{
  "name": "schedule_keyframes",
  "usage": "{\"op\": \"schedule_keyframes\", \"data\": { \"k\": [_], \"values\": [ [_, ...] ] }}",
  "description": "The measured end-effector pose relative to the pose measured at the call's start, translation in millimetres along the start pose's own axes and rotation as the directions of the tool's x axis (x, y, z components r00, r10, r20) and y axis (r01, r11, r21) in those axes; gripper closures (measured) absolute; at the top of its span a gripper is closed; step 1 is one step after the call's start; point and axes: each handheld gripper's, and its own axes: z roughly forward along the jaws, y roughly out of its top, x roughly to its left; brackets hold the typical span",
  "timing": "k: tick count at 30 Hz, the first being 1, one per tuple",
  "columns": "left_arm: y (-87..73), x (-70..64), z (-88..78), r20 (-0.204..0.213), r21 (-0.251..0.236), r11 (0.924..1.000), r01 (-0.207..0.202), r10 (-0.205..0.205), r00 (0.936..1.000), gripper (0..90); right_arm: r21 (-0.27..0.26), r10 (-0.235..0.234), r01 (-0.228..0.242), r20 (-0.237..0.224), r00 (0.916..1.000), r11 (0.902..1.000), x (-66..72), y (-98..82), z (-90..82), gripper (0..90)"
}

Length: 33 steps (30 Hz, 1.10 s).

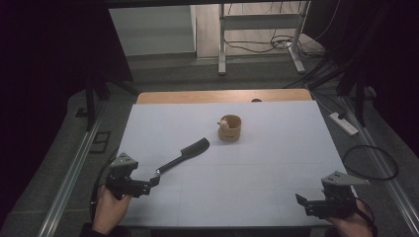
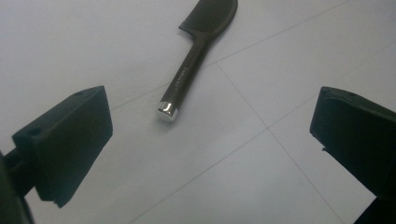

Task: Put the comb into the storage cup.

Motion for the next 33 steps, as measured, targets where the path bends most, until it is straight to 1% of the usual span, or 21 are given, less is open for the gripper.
{"op": "schedule_keyframes", "data": {
  "k": [8, 10, 11, 12, 15, 19, 22, 27, 33],
  "values": [
    [13.2, 5.0, 9.9, -0.013, 0.020, 0.9997, -0.011, 0.011, 0.9999, 0.0, 0.001, 0.000, 0.000, -0.002, 1.0000, 1.0000, 0.3, 0.1, 0.4, 0.0],
    [17.1, 8.1, 14.1, -0.002, 0.024, 0.9997, -0.003, 0.003, 1.0000, 0.0, 0.002, 0.000, 0.000, -0.002, 1.0000, 1.0000, 0.2, 0.1, 0.5, 0.0],
    [17.1, 8.1, 14.1, -0.002, 0.024, 0.9997, -0.003, 0.003, 1.0000, 0.0, 0.003, 0.000, 0.000, -0.003, 1.0000, 1.0000, 0.2, 0.1, 0.5, 0.0],
    [19.8, 9.3, 17.6, -0.002, 0.031, 0.9995, -0.003, 0.003, 1.0000, 0.0, 0.003, 0.000, 0.000, -0.003, 1.0000, 1.0000, 0.2, 0.1, 0.5, 0.0],
    [22.3, 10.3, 20.8, 0.003, 0.037, 0.9993, -0.007, 0.007, 1.0000, 0.0, 0.002, 0.000, 0.000, -0.003, 1.0000, 1.0000, 0.3, 0.0, 0.4, 0.0],
    [28.6, 12.8, 26.0, 0.006, 0.050, 0.9985, -0.024, 0.024, 0.9997, 0.0, 0.004, 0.000, 0.000, -0.005, 1.0000, 1.0000, 0.2, 0.1, 0.6, 0.0],
    [32.4, 15.1, 28.6, 0.013, 0.054, 0.9982, -0.028, 0.028, 0.9995, 0.0, 0.006, -0.001, 0.001, -0.006, 1.0000, 1.0000, 0.2, 0.1, 0.8, 0.0],
    [37.5, 17.1, 34.1, 0.012, 0.065, 0.9975, -0.029, 0.028, 0.9995, 0.0, 0.011, -0.002, 0.002, -0.008, 1.0000, 0.9999, 0.3, 0.3, 1.0, 0.0],
    [48.7, 19.6, 42.9, 0.019, 0.072, 0.9966, -0.039, 0.038, 0.9991, 0.0, 0.016, -0.005, 0.005, -0.008, 1.0000, 0.9999, 0.3, 0.4, 1.6, 0.0]
  ]
}}
